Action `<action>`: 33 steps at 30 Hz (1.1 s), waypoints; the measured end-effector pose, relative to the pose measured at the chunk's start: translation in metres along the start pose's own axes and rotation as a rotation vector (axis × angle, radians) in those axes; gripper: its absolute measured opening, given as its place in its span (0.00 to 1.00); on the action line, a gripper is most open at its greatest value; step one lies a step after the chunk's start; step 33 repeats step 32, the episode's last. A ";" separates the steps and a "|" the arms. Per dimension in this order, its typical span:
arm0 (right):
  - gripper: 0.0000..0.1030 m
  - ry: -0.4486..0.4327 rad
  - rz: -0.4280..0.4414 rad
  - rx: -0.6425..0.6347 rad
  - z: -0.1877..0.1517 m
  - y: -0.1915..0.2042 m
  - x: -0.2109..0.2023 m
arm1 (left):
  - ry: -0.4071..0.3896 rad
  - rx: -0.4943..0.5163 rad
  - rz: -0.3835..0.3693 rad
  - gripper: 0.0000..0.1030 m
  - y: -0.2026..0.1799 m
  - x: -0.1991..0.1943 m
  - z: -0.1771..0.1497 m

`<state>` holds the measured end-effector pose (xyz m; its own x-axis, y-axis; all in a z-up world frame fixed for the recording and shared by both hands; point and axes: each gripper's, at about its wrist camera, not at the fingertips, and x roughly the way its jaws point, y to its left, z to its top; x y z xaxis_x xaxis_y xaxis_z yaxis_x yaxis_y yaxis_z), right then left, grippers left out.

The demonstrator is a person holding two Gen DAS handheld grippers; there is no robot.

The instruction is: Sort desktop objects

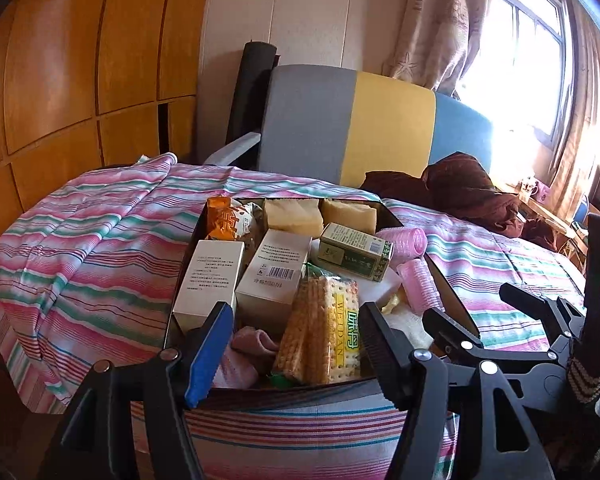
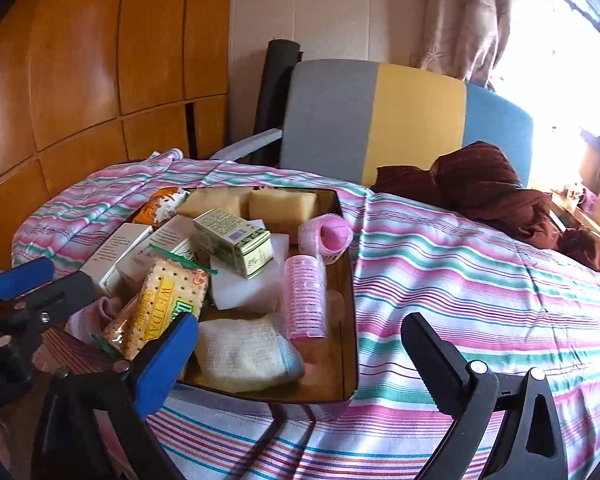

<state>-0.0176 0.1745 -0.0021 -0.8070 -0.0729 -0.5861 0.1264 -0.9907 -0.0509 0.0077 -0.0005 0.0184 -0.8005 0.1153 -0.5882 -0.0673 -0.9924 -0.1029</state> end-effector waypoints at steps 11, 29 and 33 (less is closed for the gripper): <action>1.00 -0.004 -0.004 -0.033 -0.004 0.008 -0.002 | 0.073 -0.016 0.076 0.55 0.006 0.010 -0.003; 1.00 0.008 -0.033 -0.049 -0.009 0.009 0.004 | 0.053 0.043 0.172 0.41 0.001 0.020 -0.010; 1.00 0.006 -0.035 -0.050 -0.009 0.010 0.004 | 0.051 0.042 0.186 0.41 0.002 0.019 -0.009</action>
